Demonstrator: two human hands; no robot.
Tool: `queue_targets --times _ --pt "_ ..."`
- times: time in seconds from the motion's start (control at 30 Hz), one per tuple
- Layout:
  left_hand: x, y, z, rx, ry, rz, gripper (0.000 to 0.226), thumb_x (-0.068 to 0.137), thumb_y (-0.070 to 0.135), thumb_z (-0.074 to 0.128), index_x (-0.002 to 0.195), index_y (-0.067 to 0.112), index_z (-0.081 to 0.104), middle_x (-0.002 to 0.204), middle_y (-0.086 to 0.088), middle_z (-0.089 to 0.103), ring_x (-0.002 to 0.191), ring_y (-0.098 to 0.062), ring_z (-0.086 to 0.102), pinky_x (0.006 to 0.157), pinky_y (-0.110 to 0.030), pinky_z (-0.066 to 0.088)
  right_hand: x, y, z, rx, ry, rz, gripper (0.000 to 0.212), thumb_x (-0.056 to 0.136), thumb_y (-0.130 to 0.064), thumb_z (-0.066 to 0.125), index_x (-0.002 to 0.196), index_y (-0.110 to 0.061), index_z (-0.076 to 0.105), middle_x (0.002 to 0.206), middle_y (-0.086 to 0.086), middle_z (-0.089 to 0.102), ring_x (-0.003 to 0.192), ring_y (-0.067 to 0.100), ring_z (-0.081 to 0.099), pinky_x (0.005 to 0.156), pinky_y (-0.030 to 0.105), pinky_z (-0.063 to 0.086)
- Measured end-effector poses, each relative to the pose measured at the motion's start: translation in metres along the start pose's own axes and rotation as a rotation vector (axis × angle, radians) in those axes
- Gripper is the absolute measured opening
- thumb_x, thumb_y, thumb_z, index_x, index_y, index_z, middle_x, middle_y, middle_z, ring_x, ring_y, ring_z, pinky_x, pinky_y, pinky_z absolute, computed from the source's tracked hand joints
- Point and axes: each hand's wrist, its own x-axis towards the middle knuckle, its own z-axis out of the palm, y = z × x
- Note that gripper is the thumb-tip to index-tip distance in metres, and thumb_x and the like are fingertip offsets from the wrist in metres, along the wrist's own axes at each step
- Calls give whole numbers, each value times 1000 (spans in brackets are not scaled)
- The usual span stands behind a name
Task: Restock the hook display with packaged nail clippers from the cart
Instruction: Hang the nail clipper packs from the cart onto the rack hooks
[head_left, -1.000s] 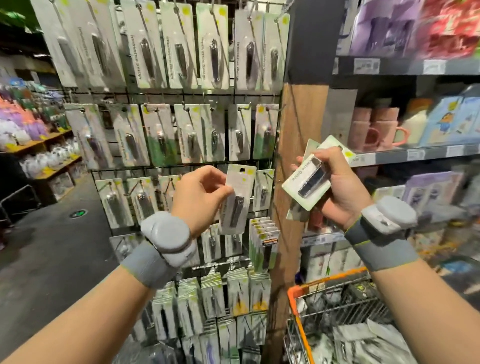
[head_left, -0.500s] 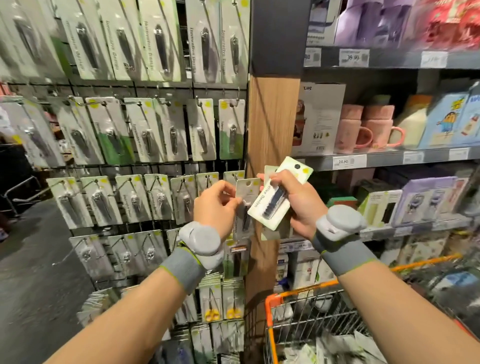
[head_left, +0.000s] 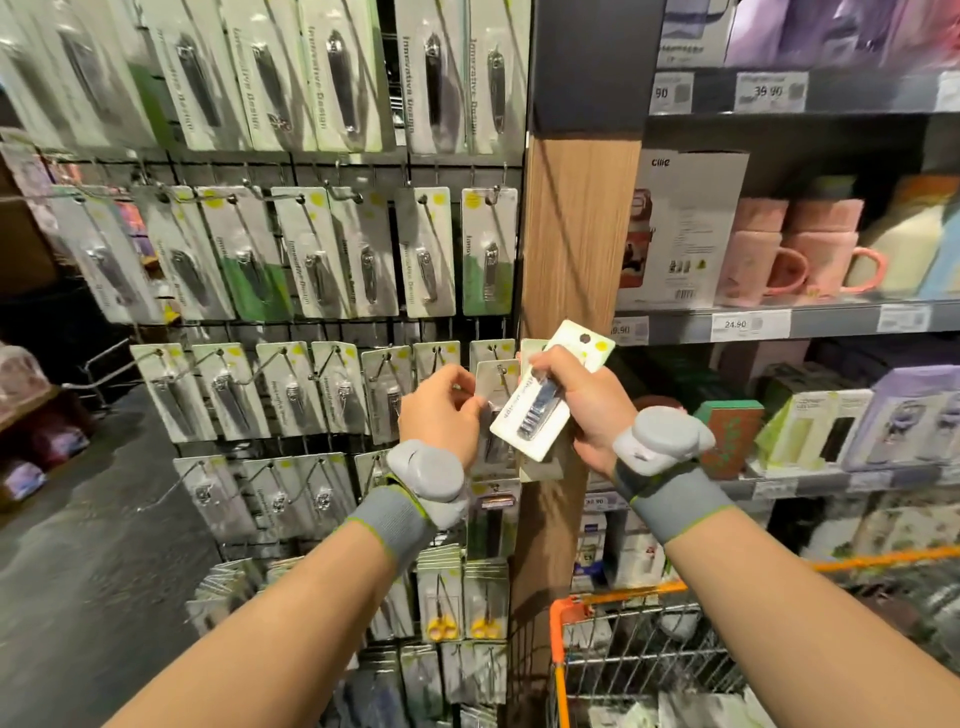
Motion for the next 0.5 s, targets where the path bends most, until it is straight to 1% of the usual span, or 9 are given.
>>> queue_targets --times 0.13,0.3,0.37,0.43,0.5 --pt "10 -1 12 77 50 -23 3 89 12 60 91 11 62 92 -7 70 87 -29 62 75 -33 49 8 0 6 -18 16 -7 12 83 -12 62 72 -10 57 60 5 63 63 23 62 75 40 51" --pt "17 -8 16 243 47 45 6 91 23 57 94 18 58 92 -8 69 87 -34 60 68 -34 45 12 -2 5 -18 16 0 10 84 -13 62 75 -9 58 70 10 64 66 24 63 73 37 51" --pt "18 -10 14 296 27 55 10 93 27 54 97 19 58 94 -8 69 89 -35 60 70 -36 46 12 -3 3 -34 14 -10 9 83 -14 62 76 -9 59 72 10 65 69 25 64 74 38 51" --pt "19 -11 12 339 -16 52 14 95 30 51 99 19 59 98 -7 68 92 -33 60 73 -35 46 9 -6 -1 -31 26 -21 11 80 -16 65 82 -6 61 81 14 68 80 29 65 82 43 53" --pt "19 -10 6 391 -77 34 19 95 33 50 104 20 60 103 -7 68 97 -32 60 77 -35 45 2 -11 -6 -6 35 -38 19 75 -18 67 89 -4 61 99 22 69 90 33 65 92 48 49"
